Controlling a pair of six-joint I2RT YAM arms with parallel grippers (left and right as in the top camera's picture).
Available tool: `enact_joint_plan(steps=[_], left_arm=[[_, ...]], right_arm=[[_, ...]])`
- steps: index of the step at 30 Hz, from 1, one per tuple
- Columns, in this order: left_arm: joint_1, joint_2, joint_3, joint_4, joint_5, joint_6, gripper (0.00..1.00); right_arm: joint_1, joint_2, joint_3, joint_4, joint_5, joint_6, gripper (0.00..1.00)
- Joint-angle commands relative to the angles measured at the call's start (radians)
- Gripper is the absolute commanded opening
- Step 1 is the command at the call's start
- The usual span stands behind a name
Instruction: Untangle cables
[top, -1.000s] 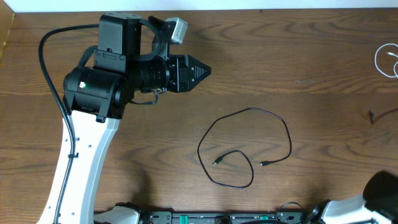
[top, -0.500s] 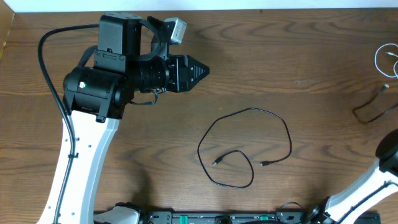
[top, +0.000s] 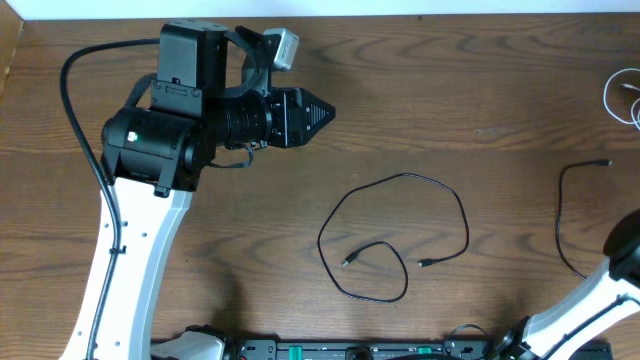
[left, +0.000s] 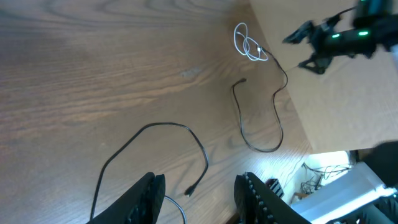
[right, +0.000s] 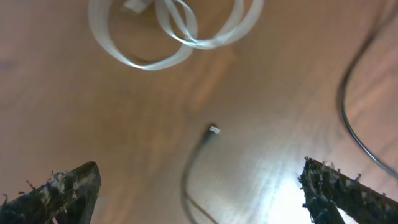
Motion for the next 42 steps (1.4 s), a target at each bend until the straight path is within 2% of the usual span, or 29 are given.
enact_joint_plan(steps=[1,4,8,12,18,23,26,32,36,42], left_arm=[[0.004,0.005,-0.007,0.001,-0.008,0.025,0.42],[0.002,0.021,-0.008,-0.005,-0.008,0.031,0.42],[-0.021,0.064,-0.008,-0.056,-0.008,0.124,0.43],[-0.051,0.133,-0.008,-0.168,-0.023,0.24,0.45],[-0.117,0.278,-0.008,-0.322,-0.16,0.261,0.45],[-0.202,0.364,-0.009,-0.376,-0.245,0.252,0.45],[-0.258,0.372,-0.028,-0.327,-0.317,0.241,0.47],[-0.332,0.373,-0.14,-0.136,-0.534,0.241,0.55],[-0.319,0.375,-0.241,0.001,-0.584,0.242,0.55],[-0.286,0.38,-0.392,0.203,-0.579,0.253,0.55]], right_arm=[[-0.003,-0.146,0.022,0.023,-0.187,-0.104,0.99],[0.002,-0.206,0.022,0.028,-0.356,-0.194,0.99],[0.031,-0.244,0.022,-0.009,-0.465,-0.269,0.99],[0.091,-0.246,0.021,-0.083,-0.468,-0.289,0.99],[0.214,-0.224,0.02,-0.144,-0.451,-0.378,0.99],[0.277,-0.216,0.013,-0.151,-0.351,-0.379,0.99],[0.29,-0.216,0.008,-0.152,-0.333,-0.378,0.99],[0.294,-0.216,0.006,-0.155,-0.333,-0.378,0.99],[0.294,-0.216,0.006,-0.164,-0.333,-0.378,0.99],[0.294,-0.216,0.006,-0.174,-0.334,-0.378,0.99]])
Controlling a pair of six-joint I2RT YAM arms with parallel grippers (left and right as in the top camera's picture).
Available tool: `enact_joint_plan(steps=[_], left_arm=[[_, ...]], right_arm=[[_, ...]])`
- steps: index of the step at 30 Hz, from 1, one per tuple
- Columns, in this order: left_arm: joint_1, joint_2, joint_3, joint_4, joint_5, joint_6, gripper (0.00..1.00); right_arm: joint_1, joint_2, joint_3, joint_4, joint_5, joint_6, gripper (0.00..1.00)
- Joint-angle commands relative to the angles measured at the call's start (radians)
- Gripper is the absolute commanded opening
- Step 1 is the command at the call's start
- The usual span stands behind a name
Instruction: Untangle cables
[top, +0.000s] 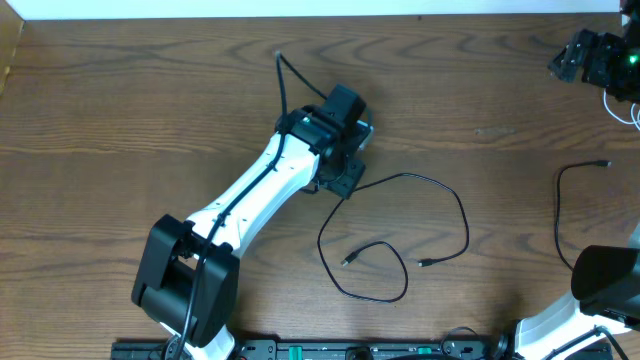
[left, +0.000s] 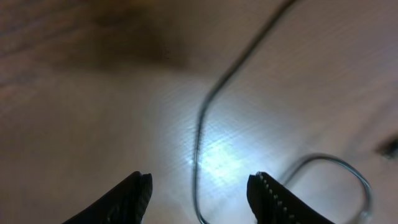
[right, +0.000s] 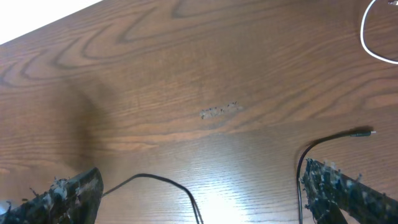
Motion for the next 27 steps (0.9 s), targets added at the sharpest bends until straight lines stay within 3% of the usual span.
enact_joint_plan(steps=[1,13,27], left_arm=[[0.012,0.005,-0.075,0.067,-0.033,0.017,0.55],[0.012,0.114,-0.131,0.158,0.058,0.025,0.52],[0.01,0.214,-0.131,0.179,0.064,0.025,0.51]], right_arm=[[0.007,0.002,-0.004,-0.01,0.003,-0.019,0.99],[0.007,0.002,-0.004,-0.015,0.003,-0.019,0.99],[0.007,0.002,-0.005,-0.015,0.004,-0.019,0.99]])
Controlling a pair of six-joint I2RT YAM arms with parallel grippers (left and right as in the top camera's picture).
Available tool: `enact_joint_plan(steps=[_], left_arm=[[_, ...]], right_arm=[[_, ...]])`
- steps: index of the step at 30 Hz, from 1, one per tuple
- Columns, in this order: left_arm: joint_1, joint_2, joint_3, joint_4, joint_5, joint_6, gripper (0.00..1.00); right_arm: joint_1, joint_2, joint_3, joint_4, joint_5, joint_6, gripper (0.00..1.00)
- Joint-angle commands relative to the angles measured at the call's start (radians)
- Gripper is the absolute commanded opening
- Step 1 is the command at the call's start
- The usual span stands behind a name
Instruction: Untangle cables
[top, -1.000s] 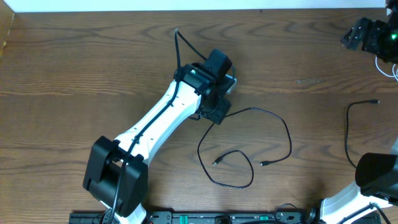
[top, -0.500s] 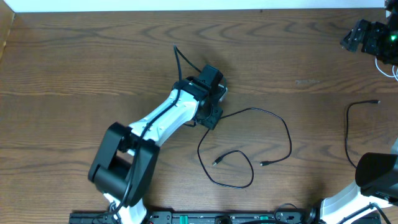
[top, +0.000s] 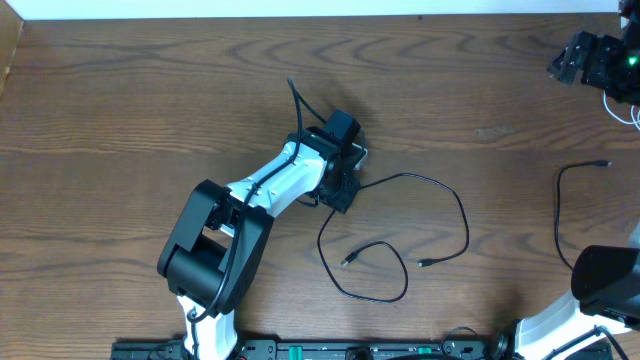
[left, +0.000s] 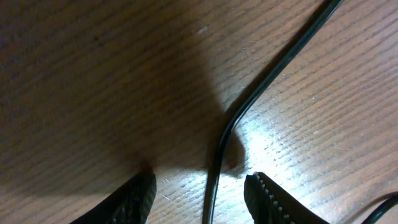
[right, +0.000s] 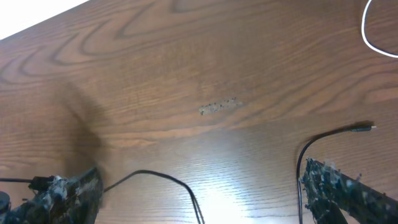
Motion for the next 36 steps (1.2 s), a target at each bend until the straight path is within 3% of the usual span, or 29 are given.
enact_joint_plan(steps=[1,6,13,22,28,35,36], left_arm=[[0.0,0.068,-0.006,0.008,0.009,0.009,0.47],[-0.003,0.105,-0.006,0.018,0.009,0.009,0.41],[-0.031,0.114,-0.005,0.024,-0.028,0.009,0.39],[-0.139,0.118,-0.005,0.035,-0.203,-0.006,0.39],[-0.158,0.146,-0.005,0.057,-0.22,-0.011,0.37],[-0.158,0.148,-0.005,0.058,-0.223,-0.01,0.08],[-0.158,0.148,-0.002,0.057,-0.223,-0.01,0.08]], right_arm=[[0.007,0.002,-0.003,-0.001,0.001,-0.019,0.99],[0.007,0.002,-0.003,-0.001,0.001,-0.019,0.99],[0.007,0.002,-0.003,-0.005,0.001,-0.019,0.99],[0.007,0.002,-0.003,-0.011,0.002,-0.019,0.99],[0.007,0.002,-0.003,-0.012,0.002,-0.019,0.99],[0.007,0.002,-0.003,-0.012,0.0,-0.019,0.99],[0.007,0.002,-0.003,-0.013,-0.004,-0.018,0.99]])
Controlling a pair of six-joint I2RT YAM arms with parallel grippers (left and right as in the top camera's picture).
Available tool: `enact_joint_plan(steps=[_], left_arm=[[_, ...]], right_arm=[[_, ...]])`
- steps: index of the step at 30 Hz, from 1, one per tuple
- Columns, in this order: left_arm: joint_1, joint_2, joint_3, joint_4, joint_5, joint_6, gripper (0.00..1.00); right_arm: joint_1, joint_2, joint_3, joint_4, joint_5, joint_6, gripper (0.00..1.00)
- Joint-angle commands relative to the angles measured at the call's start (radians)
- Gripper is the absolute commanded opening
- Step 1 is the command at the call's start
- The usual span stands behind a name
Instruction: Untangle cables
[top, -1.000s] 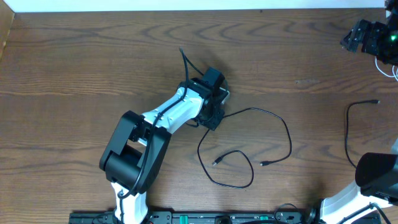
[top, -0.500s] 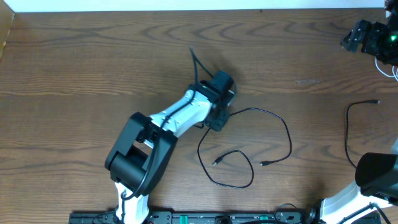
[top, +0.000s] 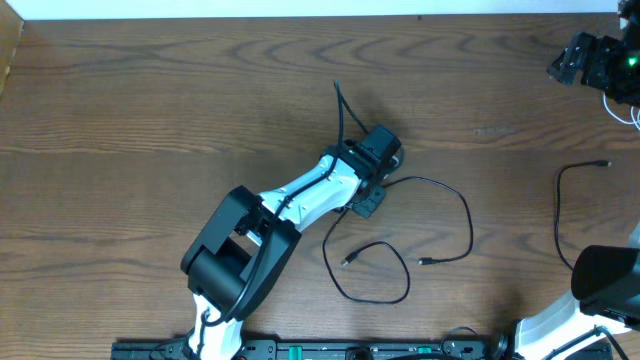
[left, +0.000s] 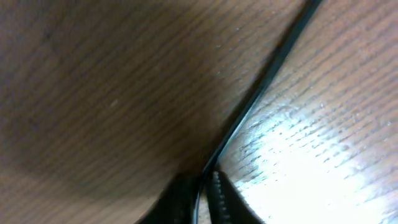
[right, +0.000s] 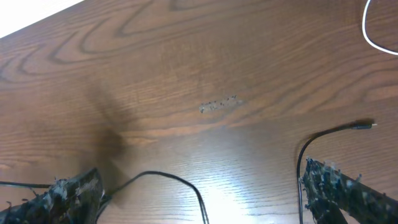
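A black cable (top: 455, 205) lies in a loose loop at the table's centre, both plug ends inside the loop. My left gripper (top: 372, 198) is down at the loop's upper left, shut on that cable (left: 261, 93), which runs out from between the fingers (left: 217, 193). A second black cable (top: 560, 215) curves at the right, and a white cable (top: 634, 108) shows at the far right edge. My right gripper (top: 577, 60) hovers high at the back right, wide open (right: 199, 190), holding nothing; it looks down on the black loop (right: 180, 180) and the second cable (right: 305, 158).
The left arm (top: 290, 215) stretches diagonally from the front edge to the centre. The table's back edge (top: 300, 17) runs along the top. A pale scuff mark (right: 217, 106) sits on the wood between the grippers.
The left gripper, open astride the black cable, has shut on it and now sits a little further right. The loop's top has shifted right with it. The right gripper has not moved.
First the left arm was raised at the back left and the right gripper was low over the white cable. Then the left gripper was down over the loop, open, and the right one high at the back right. The left straddled the cable and now holds it.
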Motion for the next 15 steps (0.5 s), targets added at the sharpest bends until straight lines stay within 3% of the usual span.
enact_joint_plan(steps=[1,10,15], left_arm=[[0.005,0.1,-0.042,-0.016,-0.037,-0.001,0.07],[0.039,-0.047,0.175,-0.201,-0.037,-0.093,0.07],[0.045,-0.22,0.249,-0.2,-0.033,-0.158,0.08]], right_arm=[[0.007,0.002,-0.003,-0.008,-0.014,-0.018,0.99],[0.016,0.002,-0.003,-0.055,-0.1,-0.019,0.99],[0.06,0.002,-0.019,-0.082,-0.1,-0.045,0.99]])
